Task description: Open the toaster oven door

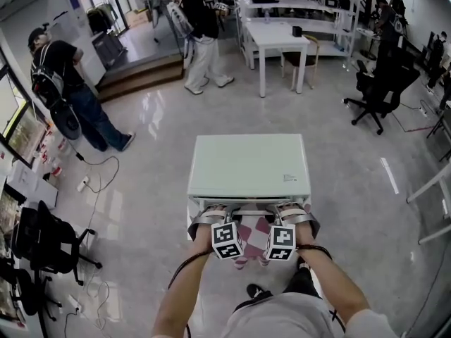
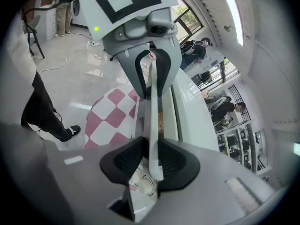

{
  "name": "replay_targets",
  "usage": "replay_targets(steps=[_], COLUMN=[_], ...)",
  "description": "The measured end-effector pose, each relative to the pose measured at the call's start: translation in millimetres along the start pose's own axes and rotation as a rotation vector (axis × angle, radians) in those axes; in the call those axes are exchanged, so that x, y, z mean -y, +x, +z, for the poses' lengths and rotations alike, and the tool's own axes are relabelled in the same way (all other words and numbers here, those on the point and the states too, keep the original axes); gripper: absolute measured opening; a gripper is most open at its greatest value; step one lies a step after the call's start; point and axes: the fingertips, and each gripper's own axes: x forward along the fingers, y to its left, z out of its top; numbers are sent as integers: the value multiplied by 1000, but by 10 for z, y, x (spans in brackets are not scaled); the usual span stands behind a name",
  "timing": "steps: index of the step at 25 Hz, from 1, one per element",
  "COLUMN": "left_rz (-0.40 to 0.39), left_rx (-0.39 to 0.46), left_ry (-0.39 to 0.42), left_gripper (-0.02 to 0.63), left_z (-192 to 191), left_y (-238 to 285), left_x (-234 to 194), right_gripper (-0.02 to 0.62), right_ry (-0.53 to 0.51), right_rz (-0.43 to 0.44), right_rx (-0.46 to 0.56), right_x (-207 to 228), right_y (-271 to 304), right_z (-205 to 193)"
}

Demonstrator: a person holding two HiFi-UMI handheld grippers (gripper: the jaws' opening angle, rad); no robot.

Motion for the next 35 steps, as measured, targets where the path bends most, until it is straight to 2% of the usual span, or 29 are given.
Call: replay_targets(steps=[18, 24, 35], left_rz=[-22, -40, -51], left_rx=[-50, -83, -109], left_ry=[63, 125, 130], left_gripper=[92, 84, 77], left_z=[-40, -63, -116], left_y=[-104, -137, -135], left_x=[332, 499, 779], right_gripper=[87, 83, 80], right_ry=[-35, 22, -1], right_rz=[59, 111, 150], right_rx=[26, 81, 83], right_x=[-339, -497, -801], right_y=[-139, -190, -190], right_z=[20, 79, 92])
